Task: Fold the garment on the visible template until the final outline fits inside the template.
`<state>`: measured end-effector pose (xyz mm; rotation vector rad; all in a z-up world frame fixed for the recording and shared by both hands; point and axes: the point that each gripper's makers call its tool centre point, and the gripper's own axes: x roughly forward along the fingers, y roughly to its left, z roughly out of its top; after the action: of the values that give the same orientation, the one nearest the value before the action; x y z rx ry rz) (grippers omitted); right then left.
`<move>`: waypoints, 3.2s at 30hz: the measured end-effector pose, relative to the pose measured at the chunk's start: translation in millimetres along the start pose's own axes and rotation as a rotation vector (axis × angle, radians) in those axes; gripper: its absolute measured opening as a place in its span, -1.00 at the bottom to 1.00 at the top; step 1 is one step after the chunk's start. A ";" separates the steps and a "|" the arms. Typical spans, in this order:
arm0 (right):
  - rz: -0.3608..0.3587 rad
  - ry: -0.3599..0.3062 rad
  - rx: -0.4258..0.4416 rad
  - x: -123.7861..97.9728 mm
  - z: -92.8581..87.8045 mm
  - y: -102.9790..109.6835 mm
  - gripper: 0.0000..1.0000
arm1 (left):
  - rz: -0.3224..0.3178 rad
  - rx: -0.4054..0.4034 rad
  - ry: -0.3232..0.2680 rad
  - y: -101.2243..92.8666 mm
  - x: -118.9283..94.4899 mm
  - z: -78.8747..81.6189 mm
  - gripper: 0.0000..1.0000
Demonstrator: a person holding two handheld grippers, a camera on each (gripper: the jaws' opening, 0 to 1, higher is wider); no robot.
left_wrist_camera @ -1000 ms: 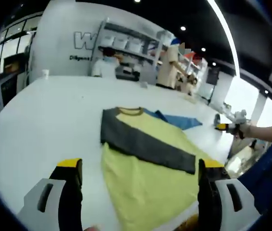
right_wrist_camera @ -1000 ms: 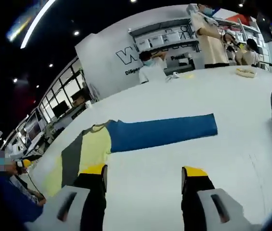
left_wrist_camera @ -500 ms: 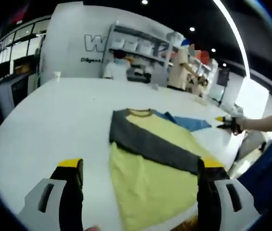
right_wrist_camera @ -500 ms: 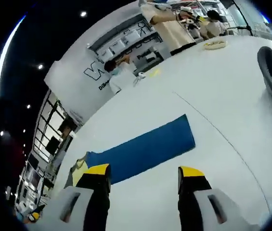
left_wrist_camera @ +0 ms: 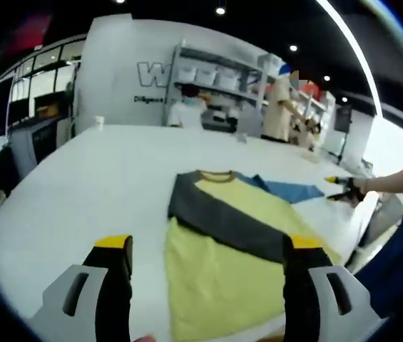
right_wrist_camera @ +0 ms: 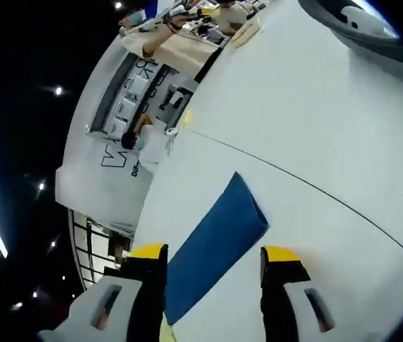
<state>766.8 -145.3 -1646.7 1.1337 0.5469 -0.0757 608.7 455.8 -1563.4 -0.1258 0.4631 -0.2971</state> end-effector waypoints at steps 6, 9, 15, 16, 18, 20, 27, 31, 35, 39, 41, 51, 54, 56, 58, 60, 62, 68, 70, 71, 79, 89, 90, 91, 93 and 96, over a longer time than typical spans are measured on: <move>0.025 -0.011 0.058 13.1 9.8 1.4 -0.11 | 0.032 -0.004 0.009 -5.9 -4.6 -7.4 0.70; 0.041 -0.017 0.075 21.3 16.5 0.7 -0.18 | 0.044 -0.001 0.011 -7.8 -7.3 -8.1 0.69; 0.079 -0.054 0.140 29.1 23.9 2.2 -0.28 | 0.067 -0.001 0.012 -12.2 -10.0 -6.2 0.67; 0.080 -0.052 0.154 31.8 24.7 -0.2 -0.30 | 0.069 -0.003 0.014 -13.5 -10.0 -6.0 0.66; 0.099 -0.030 0.183 32.9 17.4 2.9 -0.31 | 0.072 -0.005 0.015 -17.1 -9.7 -5.0 0.66; 0.144 0.043 0.218 32.0 -0.4 12.6 -0.28 | 0.071 -0.006 0.017 -22.6 -8.3 -5.0 0.65; 0.155 -0.067 0.230 28.5 13.9 6.7 -0.27 | 0.048 0.012 0.038 -26.4 -2.3 -9.5 0.64; 0.127 -0.124 0.202 26.2 32.2 -5.0 -0.36 | 0.045 0.017 0.030 -30.1 -1.6 -7.3 0.63; 0.090 -0.070 0.127 29.7 23.0 -8.0 -0.59 | 0.047 0.013 0.032 -30.3 -3.3 -9.9 0.64; 0.073 -0.085 0.106 31.5 25.8 -7.9 -1.00 | 0.053 0.009 0.042 -27.9 -6.9 -16.6 0.65; 0.060 -0.098 0.104 31.4 28.1 -9.1 -1.00 | 0.057 0.007 0.045 -27.3 -7.7 -18.3 0.66; 0.137 -0.125 0.090 23.0 31.1 30.0 -1.00 | 0.047 0.001 0.035 -26.1 -10.9 -18.3 0.67; 0.197 -0.098 0.040 20.6 19.9 59.4 -1.00 | 0.035 -0.001 0.035 -26.4 -11.7 -19.4 0.67; 0.245 -0.096 0.033 18.8 10.4 87.1 -1.00 | 0.030 0.000 0.040 -21.5 -12.5 -20.8 0.67; 0.294 -0.075 0.021 18.1 -2.8 112.6 -1.00 | 0.017 0.001 0.043 -18.7 -12.6 -21.0 0.68; 0.315 -0.060 0.004 19.6 -13.5 130.5 -1.00 | 0.009 0.002 0.043 -15.3 -13.0 -22.0 0.69; 0.334 -0.048 0.003 21.8 -22.6 145.6 -1.00 | -0.001 0.006 0.045 -8.2 -12.4 -23.5 0.70; 0.399 0.018 -0.026 28.9 -68.7 198.5 -1.00 | -0.023 0.031 0.070 0.5 -14.8 -24.8 0.71; 0.425 0.045 -0.042 32.1 -85.7 216.1 -1.00 | -0.031 0.043 0.078 3.1 -14.7 -25.3 0.72; 0.430 0.054 -0.045 33.7 -91.0 221.5 -1.00 | -0.035 0.047 0.079 4.3 -14.8 -25.5 0.73; 0.504 0.153 -0.077 39.4 -149.3 275.9 -1.00 | -0.077 0.061 0.095 20.8 -14.3 -31.0 0.68; 0.549 0.241 -0.099 35.3 -218.4 309.0 -1.00 | -0.138 0.062 0.099 23.9 -11.2 -35.4 0.69; 0.551 0.250 -0.100 34.5 -224.7 310.0 -1.00 | -0.142 0.063 0.100 24.1 -10.8 -35.9 0.69; 0.555 0.259 -0.102 33.7 -229.9 311.3 -1.00 | -0.146 0.065 0.100 23.0 -10.9 -35.7 0.69; 0.556 0.276 -0.108 32.0 -241.9 312.9 -1.00 | -0.149 0.066 0.099 22.8 -10.9 -35.6 0.69; 0.576 0.319 -0.130 25.9 -267.1 316.4 -1.00 | -0.161 0.069 0.092 25.3 -9.7 -36.7 0.69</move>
<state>792.8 231.7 -1475.3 1.1444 0.4788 0.6389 590.1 480.9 -1596.6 -0.0820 0.5342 -0.4778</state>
